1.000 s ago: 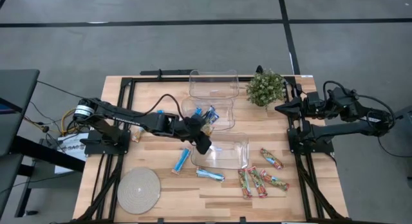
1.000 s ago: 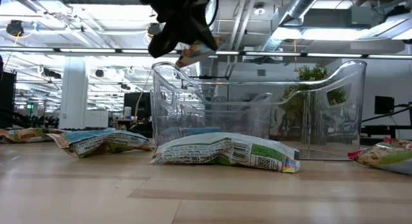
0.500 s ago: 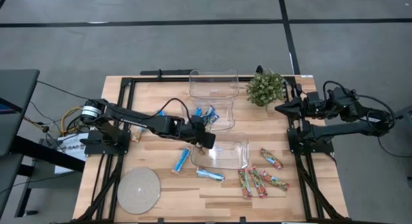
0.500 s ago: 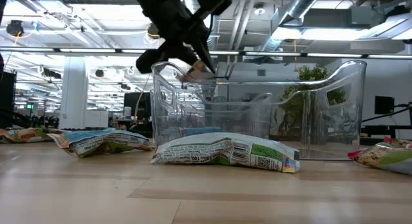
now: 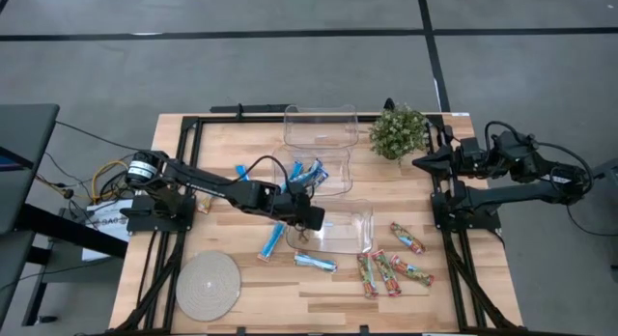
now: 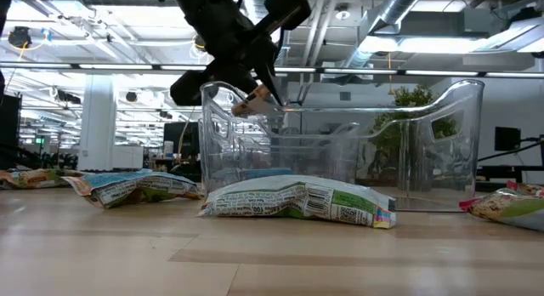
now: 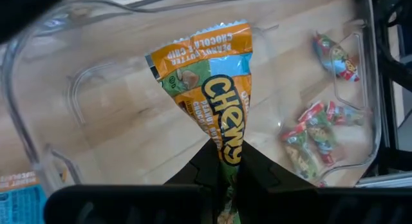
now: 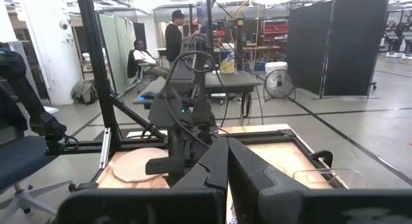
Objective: Pick and place Granola Bars by type
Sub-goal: Put the yellow granola bar into the bottom transparent bin
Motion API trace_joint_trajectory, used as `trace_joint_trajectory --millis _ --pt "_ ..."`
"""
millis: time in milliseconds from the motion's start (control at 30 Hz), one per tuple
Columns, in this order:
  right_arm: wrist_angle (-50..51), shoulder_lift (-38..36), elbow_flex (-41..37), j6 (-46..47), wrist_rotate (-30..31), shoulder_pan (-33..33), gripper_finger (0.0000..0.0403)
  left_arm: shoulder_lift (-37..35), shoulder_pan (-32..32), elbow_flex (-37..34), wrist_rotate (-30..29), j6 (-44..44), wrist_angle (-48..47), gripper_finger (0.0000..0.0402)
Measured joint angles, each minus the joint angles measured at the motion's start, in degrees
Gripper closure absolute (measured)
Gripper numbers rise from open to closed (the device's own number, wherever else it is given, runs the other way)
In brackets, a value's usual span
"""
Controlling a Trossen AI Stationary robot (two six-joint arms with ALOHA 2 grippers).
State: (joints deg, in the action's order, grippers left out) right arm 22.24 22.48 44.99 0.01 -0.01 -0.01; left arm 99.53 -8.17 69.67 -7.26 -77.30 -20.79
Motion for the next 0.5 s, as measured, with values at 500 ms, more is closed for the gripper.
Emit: trace_joint_trajectory --millis 500 --pt "0.02 0.00 0.00 0.02 0.01 -0.01 0.0403 0.00 0.66 0.00 1.40 -0.50 -2.87 0.0384"
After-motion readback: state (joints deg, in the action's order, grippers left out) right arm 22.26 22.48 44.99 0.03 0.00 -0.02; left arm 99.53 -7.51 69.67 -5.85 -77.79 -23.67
